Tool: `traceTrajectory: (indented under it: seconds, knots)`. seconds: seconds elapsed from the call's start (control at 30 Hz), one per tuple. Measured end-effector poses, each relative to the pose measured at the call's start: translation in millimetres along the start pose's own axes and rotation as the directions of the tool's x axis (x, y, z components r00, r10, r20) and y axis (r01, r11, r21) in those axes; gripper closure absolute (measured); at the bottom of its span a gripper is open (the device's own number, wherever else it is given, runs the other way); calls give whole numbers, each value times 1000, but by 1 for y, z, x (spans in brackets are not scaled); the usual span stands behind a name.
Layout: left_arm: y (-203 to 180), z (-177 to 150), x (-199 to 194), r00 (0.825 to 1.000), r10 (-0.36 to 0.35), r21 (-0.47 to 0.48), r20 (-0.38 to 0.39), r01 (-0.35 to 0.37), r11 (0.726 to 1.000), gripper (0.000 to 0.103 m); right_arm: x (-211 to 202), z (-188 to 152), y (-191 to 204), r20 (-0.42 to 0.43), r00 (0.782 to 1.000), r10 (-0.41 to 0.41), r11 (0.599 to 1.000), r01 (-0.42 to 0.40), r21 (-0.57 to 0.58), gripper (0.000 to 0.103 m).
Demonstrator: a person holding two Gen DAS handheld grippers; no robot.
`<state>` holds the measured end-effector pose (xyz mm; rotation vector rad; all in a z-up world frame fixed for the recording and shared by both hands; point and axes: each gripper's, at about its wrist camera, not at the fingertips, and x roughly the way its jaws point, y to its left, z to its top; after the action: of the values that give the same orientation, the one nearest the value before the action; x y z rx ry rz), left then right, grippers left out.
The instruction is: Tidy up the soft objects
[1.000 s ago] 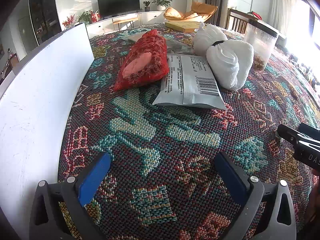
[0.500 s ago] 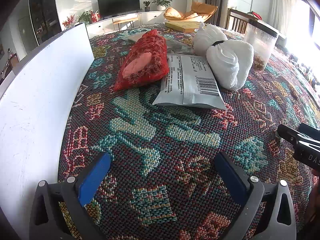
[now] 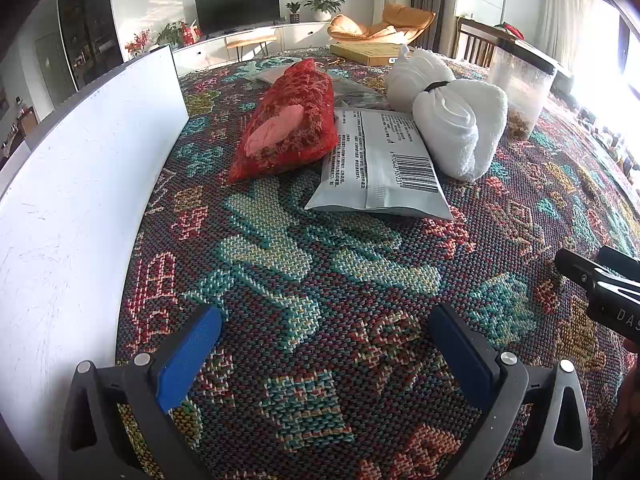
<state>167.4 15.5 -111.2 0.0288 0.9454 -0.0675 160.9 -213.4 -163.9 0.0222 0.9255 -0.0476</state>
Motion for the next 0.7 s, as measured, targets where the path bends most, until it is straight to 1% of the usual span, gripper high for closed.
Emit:
traceTrajectory:
  seconds: [0.7]
  knots:
    - [0,0,0,1000,0,0,0,0,1000,0,0,0,0,0,1000,-4,1000,4,5,12]
